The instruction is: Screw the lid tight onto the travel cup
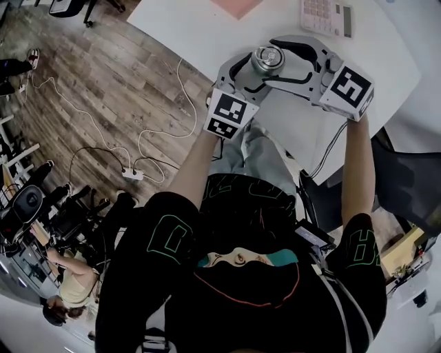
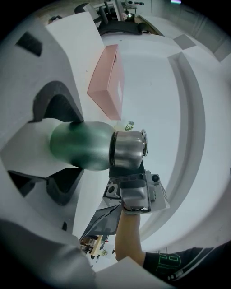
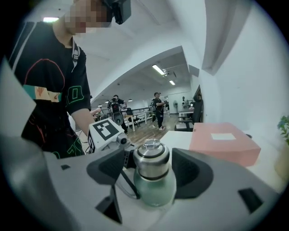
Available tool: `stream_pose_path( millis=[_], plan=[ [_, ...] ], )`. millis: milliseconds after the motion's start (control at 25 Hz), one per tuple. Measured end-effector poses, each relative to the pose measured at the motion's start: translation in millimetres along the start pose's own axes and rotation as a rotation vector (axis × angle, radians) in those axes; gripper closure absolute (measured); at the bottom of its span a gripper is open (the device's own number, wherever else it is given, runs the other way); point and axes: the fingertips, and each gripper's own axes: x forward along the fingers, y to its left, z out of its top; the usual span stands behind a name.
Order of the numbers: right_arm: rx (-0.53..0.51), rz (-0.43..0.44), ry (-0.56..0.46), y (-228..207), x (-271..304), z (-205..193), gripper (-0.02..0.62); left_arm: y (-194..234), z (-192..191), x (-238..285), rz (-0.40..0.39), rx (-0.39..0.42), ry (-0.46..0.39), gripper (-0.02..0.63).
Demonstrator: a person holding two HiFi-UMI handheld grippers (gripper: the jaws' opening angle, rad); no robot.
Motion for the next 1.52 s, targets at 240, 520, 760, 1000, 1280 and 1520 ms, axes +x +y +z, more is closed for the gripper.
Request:
stream_pose_path(
  millis=[240, 520, 760, 1000, 1280, 1520],
  plan=[
    [0.009, 0.031, 0.012, -6.1, -0.2, -0.8, 0.353, 3.2, -2.1, -1.3, -0.003, 0.0, 0.002, 0.279],
    [-0.008, -0.109, -0.037, -12.7, -0.7, -3.3, 0.354, 2.4, -3.2, -0.8, 0.002, 0.0, 0.004, 0.279],
    [0.063, -0.307, -0.109, -17.7, 0.6, -6.2, 0.354, 5.8, -6.9, 1.0, 0.01, 0.002, 0.006, 0.279],
    [0.117, -0.55, -0.19, -20.8, 0.1, -8.9, 0.353, 8.2, -9.6, 1.4, 0.019, 0.006, 0.008, 0.279],
    [0.096, -0.597, -0.19, -21.5, 0.5, -7.9, 0.351, 9.5, -9.4, 1.4, 0.021, 0.007, 0.011, 0.279],
    [0.019, -0.5, -0.143, -17.7, -0.4, -3.4, 0.314, 8.2, -8.6, 0.4, 0.016, 0.004, 0.013, 0.279]
  ],
)
